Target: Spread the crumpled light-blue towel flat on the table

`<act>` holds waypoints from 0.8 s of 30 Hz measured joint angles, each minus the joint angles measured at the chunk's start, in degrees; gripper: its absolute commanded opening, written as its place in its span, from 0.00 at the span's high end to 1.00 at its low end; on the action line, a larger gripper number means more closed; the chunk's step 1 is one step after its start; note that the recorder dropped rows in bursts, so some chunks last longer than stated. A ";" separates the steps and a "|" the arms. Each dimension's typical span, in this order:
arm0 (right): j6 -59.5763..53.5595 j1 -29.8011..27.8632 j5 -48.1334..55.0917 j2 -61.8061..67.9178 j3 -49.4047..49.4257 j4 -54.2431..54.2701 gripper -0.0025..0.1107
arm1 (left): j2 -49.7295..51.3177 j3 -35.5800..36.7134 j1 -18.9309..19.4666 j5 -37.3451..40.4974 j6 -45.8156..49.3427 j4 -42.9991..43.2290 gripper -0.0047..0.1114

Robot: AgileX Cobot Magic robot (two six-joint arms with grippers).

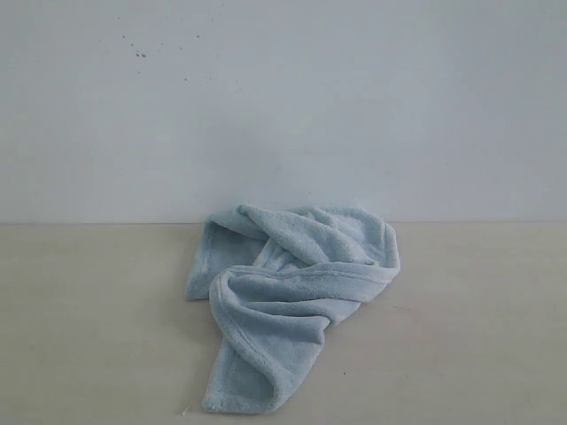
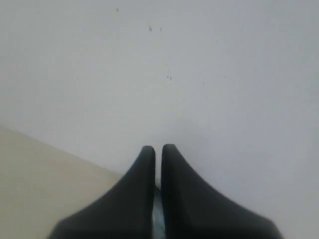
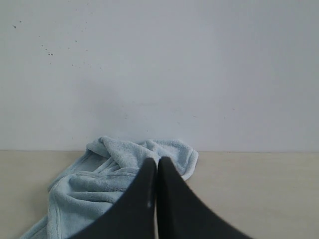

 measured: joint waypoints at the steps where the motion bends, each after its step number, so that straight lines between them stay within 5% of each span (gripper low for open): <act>1: 0.13 0.00 0.00 0.00 0.00 0.00 0.98 | 0.00 0.00 0.00 1.69 -1.25 -0.96 0.92; 6: 1.08 0.00 -0.87 0.00 0.00 0.00 0.98 | 0.00 0.00 0.00 2.52 -6.67 -5.32 0.92; 14: 2.95 0.00 -23.02 0.00 0.00 0.00 0.98 | -0.10 -0.14 0.00 -27.01 -6.09 -5.31 0.92; 18: 3.06 0.00 -35.09 0.49 -1.57 0.32 0.98 | 2.99 -4.09 0.00 -31.56 -5.51 -4.71 0.92; 22: 2.53 0.00 -34.75 7.64 -9.77 0.32 0.98 | 18.15 -11.43 0.00 -31.22 -4.33 6.08 0.92; 24: -0.33 0.00 -34.19 14.33 -13.61 0.32 0.98 | 30.03 -17.35 0.00 -27.29 -9.79 18.33 0.92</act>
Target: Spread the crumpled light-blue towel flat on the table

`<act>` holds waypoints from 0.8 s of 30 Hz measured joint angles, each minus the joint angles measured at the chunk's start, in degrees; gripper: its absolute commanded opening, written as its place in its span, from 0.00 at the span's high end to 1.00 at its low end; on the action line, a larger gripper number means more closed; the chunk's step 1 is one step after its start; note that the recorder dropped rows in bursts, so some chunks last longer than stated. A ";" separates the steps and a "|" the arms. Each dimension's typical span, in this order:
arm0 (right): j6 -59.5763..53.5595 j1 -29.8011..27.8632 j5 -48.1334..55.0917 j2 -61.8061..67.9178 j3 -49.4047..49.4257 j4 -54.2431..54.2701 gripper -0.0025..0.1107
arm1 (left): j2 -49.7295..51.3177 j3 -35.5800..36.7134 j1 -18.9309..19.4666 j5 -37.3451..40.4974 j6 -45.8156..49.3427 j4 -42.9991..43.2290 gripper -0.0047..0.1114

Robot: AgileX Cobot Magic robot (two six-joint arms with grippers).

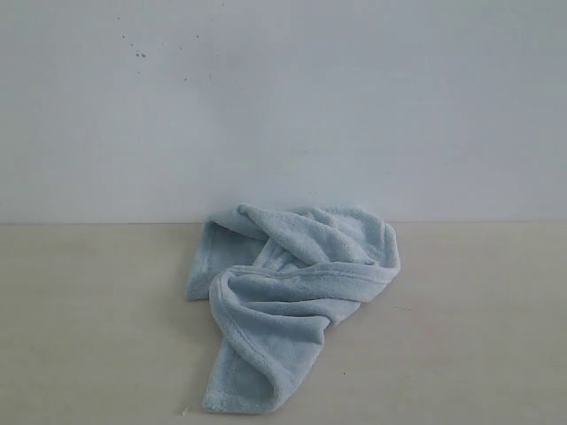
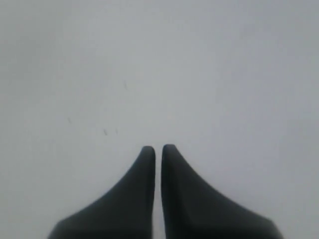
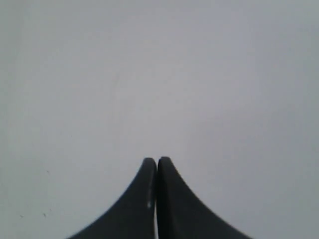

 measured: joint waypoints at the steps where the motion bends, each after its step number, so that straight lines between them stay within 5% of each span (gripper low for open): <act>1: -2.55 0.00 0.14 3.95 -1.23 0.11 0.98 | 4.99 -2.66 0.00 2.19 -4.04 7.89 0.92; 5: -19.41 0.00 1.38 20.69 -4.58 0.55 0.98 | 28.72 -14.48 0.00 10.37 -29.69 43.48 0.92; 11: -47.60 0.00 12.29 45.88 -6.81 21.48 0.98 | 49.15 -22.85 0.00 7.38 -60.56 75.05 0.92; 15: -62.05 0.00 26.64 56.08 -8.40 47.50 0.98 | 54.97 -24.72 -0.15 -2.98 -69.87 87.30 0.92; 18: -65.17 0.00 38.05 59.31 -12.17 55.31 0.98 | 58.40 -26.76 -2.02 -4.13 -75.60 93.32 0.93; 21: -64.71 0.09 45.59 61.07 -15.52 54.32 0.98 | 61.51 -30.33 -6.02 -0.46 -80.57 97.09 0.93; 24: -56.71 0.09 46.91 61.95 -19.13 42.03 0.98 | 63.55 -33.19 -10.14 4.51 -82.39 98.04 0.93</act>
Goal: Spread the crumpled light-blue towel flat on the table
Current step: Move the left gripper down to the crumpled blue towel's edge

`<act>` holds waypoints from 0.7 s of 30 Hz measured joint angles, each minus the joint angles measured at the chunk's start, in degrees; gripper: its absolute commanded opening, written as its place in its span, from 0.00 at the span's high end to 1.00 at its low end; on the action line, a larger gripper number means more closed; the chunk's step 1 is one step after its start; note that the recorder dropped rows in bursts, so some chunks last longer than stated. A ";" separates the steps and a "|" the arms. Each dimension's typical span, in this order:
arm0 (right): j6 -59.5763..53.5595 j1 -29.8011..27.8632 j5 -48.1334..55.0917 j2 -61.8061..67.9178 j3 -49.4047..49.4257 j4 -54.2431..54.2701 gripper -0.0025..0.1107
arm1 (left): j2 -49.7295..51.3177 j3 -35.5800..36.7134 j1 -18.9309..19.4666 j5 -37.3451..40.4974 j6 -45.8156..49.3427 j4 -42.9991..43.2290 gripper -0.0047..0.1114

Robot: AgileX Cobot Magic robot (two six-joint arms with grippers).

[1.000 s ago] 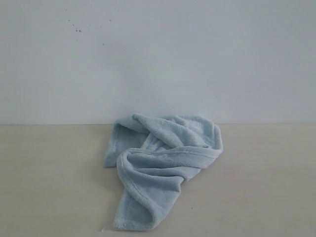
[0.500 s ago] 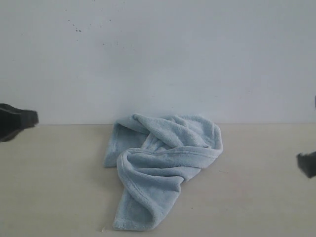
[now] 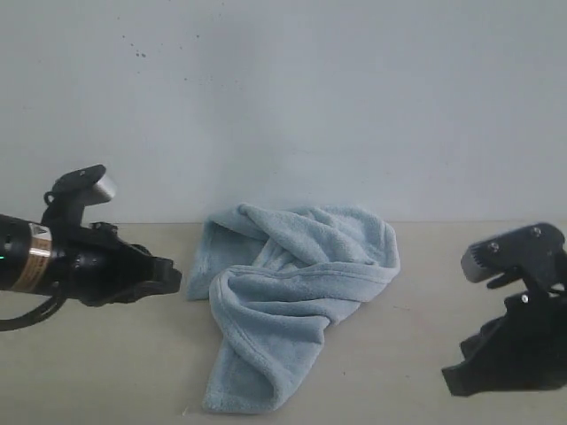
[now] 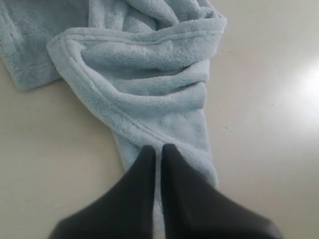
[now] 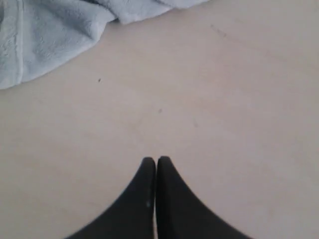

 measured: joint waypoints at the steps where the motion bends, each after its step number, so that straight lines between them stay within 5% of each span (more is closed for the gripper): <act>1: 4.20 -0.51 0.00 0.13 -1.71 -7.22 0.98 | 0.31 -0.60 -1.08 2.79 -0.27 0.12 0.93; 7: 32.60 -9.56 3.50 0.25 -15.61 -56.93 0.98 | 0.75 -1.81 -5.19 25.06 -0.31 0.73 0.93; 12: 61.05 -19.38 16.84 2.04 -23.16 -82.77 0.98 | 0.75 -0.27 -5.32 36.79 12.64 0.73 0.93; 16: 70.24 -23.02 26.42 3.44 -23.68 -75.11 0.98 | 0.75 2.65 -5.32 34.57 28.59 0.73 0.93; 21: 48.81 -23.17 34.42 3.79 -23.68 -49.28 0.98 | 1.11 6.30 -5.32 3.48 52.39 0.42 0.93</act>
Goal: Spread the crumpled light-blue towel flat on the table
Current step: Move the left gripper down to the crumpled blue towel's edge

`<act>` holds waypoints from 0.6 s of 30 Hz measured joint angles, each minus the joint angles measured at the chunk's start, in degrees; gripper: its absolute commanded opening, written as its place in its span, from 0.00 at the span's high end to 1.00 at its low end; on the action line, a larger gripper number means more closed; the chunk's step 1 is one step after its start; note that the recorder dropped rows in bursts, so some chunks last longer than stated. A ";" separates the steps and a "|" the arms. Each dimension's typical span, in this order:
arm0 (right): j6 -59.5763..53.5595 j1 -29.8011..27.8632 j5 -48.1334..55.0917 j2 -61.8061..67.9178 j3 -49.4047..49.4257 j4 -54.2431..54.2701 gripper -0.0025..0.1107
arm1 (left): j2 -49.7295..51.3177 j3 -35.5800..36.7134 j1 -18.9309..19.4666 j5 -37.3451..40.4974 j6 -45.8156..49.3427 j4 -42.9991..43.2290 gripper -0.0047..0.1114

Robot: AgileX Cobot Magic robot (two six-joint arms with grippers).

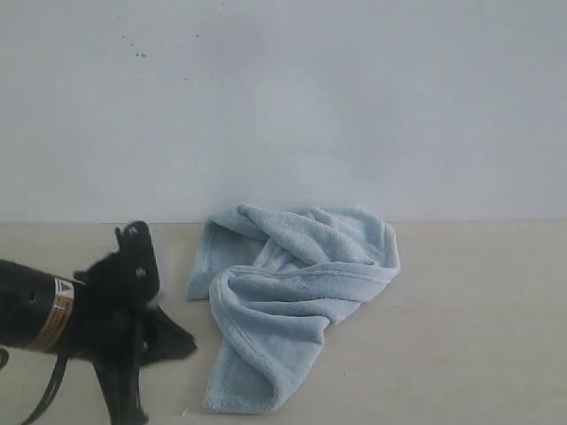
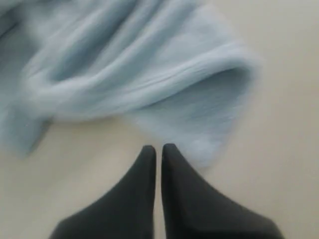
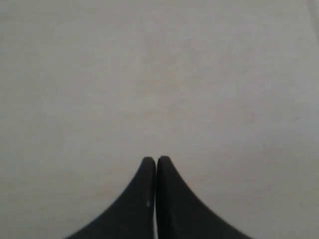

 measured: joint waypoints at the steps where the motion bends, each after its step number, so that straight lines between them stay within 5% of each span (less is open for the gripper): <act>1: -2.97 0.00 2.34 0.00 0.00 3.50 0.98 | 0.00 0.76 -0.23 -6.02 3.43 0.00 0.93; 5: -6.53 0.00 7.52 0.00 0.00 10.46 0.98 | 0.00 2.12 -1.18 -17.36 5.92 -3.96 0.93; 9: -7.09 0.00 8.47 0.00 0.00 14.18 0.98 | 0.00 2.12 -3.34 -18.82 -2.32 -22.89 0.93; 13: -9.04 2.03 8.46 0.35 0.00 16.35 0.98 | -0.43 1.42 -4.51 -5.85 -4.19 -39.52 0.93; 18: -15.19 10.03 7.19 0.48 0.00 16.80 0.98 | 3.76 -4.26 -3.72 11.89 6.99 -48.11 0.89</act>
